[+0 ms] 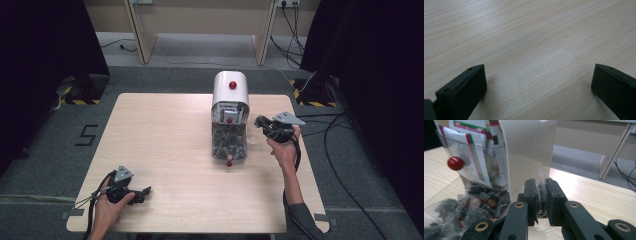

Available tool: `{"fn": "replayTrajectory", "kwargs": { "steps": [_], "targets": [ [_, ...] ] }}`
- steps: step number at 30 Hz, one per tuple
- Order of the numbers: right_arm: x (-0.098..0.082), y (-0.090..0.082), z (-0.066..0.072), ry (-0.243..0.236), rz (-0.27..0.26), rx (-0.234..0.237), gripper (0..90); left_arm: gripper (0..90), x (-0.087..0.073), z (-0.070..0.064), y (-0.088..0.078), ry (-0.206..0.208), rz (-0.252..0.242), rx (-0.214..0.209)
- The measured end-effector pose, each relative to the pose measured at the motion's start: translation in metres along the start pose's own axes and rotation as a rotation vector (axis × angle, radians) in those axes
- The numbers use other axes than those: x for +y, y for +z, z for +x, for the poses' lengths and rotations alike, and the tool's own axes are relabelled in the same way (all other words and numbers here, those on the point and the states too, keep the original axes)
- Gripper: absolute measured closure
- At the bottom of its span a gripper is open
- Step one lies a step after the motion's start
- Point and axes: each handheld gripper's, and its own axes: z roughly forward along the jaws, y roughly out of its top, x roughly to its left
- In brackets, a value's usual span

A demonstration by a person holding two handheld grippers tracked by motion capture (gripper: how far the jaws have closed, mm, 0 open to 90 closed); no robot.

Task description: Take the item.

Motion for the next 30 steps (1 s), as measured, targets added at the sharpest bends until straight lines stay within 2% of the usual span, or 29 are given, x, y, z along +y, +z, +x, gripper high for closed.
{"fn": "replayTrajectory", "kwargs": {
  "steps": [10, 14, 20, 24, 30],
  "targets": [
    [-0.005, 0.014, 0.004, -0.028, 0.063, -0.005, 79.1, 0.0, 0.000, 0.000, 0.000, 0.000, 0.000, 0.000],
    [-0.008, 0.017, 0.004, -0.031, 0.079, -0.010, 75.1, 0.0, 0.000, 0.000, 0.000, 0.000, 0.000, 0.000],
    [-0.007, 0.018, 0.004, -0.034, 0.072, -0.011, 73.1, 0.0, 0.000, 0.000, 0.000, 0.000, 0.000, 0.000],
    [-0.004, 0.012, 0.003, -0.022, 0.052, -0.012, 71.9, 0.0, 0.000, 0.000, 0.000, 0.000, 0.000, 0.000],
    [-0.002, 0.006, 0.005, -0.030, 0.035, 0.000, 71.3, 0.0, 0.000, 0.000, 0.000, 0.000, 0.000, 0.000]
  ]
}}
